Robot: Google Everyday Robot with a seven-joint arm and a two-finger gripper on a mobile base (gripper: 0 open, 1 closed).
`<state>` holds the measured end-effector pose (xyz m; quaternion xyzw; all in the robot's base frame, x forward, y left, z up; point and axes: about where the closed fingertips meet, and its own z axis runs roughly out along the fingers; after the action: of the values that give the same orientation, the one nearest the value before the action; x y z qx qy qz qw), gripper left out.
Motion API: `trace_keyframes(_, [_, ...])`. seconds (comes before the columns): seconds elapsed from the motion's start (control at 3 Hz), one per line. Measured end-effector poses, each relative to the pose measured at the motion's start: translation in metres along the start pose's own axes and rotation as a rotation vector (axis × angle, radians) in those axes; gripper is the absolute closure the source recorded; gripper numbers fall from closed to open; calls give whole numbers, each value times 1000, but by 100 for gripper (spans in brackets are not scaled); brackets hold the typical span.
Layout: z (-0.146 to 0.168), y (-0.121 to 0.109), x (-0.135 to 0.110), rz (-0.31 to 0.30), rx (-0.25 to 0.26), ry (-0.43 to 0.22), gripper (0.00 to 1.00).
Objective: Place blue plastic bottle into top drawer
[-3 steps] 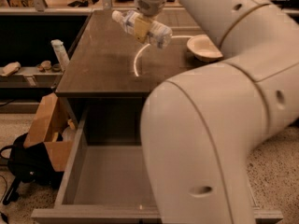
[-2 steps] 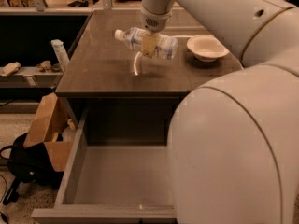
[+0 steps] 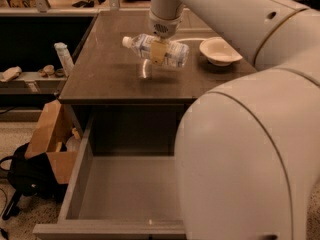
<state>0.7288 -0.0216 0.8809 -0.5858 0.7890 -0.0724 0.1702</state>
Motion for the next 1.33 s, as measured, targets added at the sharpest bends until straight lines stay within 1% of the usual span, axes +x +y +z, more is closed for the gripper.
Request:
trace_keyframes(0.33, [5,-3,-5,-16,-13,0,100])
trace_keyframes(0.67, [8,-3,-1,-28,-28,6,100])
trace_keyframes(1.0, [8,-3,0,-29,-30,7,100])
trace_keyframes(1.33, [2,3,21,15,-27,36,100])
